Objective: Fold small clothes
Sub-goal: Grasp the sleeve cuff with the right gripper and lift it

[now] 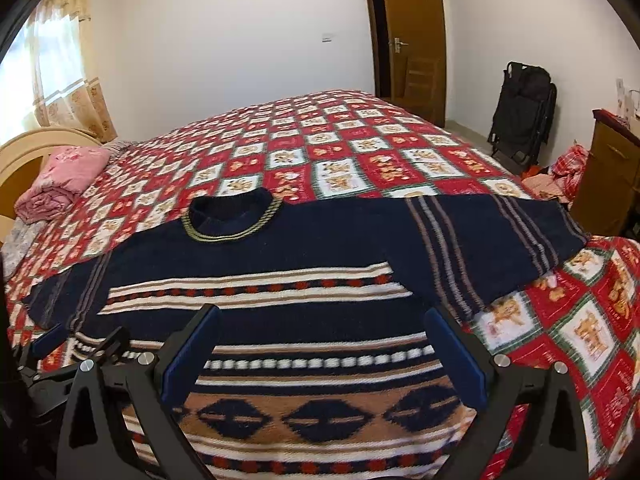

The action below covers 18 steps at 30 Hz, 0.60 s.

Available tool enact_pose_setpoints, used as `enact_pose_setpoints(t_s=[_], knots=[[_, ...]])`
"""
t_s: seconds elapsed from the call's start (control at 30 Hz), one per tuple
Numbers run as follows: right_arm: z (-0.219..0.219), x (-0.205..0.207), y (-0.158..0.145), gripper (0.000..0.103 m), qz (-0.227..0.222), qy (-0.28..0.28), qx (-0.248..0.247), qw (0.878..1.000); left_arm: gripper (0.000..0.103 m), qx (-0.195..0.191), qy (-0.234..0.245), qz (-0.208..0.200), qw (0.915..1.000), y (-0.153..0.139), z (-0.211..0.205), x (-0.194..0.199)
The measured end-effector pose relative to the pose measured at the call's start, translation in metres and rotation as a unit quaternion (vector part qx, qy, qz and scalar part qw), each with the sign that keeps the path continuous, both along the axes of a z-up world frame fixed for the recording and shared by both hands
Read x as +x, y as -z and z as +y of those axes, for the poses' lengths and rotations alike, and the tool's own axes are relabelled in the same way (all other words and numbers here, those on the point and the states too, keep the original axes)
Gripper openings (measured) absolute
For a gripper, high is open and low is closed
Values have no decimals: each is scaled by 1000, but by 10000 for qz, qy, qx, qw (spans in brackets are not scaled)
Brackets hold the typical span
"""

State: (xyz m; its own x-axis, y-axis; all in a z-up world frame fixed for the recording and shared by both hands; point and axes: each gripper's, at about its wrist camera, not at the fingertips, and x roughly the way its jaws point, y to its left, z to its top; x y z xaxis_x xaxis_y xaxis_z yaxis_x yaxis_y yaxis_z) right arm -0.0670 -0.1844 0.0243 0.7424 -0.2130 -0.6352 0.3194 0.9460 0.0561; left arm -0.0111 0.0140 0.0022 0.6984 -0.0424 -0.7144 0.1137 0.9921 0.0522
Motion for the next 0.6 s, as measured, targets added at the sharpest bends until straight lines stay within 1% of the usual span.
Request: enact_pose_setpoints(t_s=[0.1,0.2,0.3,0.4,0.43,0.47,0.5,0.53,0.57,0.6], knots=[[-26,-1,-6,102,-5,286,-219,9993,103,-58,54,8,10000,1,0,0],[-70,-5,-13,102,-45,684,-317,9971,103,-178,91,69,9998,3,-1,4],[-134,-10,-16,102,37,1272,-401,9911,103,-227,147,107,9996,5,-5,6],[-209,-15,-14,102,181,1831,-343,9823,103,-165,194,115,9996,6,-11,7],[-238,-19,-13,96,194,2029,-263,9786,103,-137,195,130,9996,7,-12,8],[-263,-23,-12,79,192,2218,-151,9748,103,-110,190,151,9996,8,-13,9],[-289,-27,-10,72,205,2392,53,9707,103,-94,184,180,9996,9,-15,11],[-319,-31,-5,62,268,2593,398,9646,103,-83,188,213,9996,10,-16,12],[-342,-34,-1,60,287,2750,722,9583,103,-68,189,236,9995,10,-17,13],[-364,-38,5,60,264,2870,1063,9517,103,-28,188,267,9995,11,-20,14]])
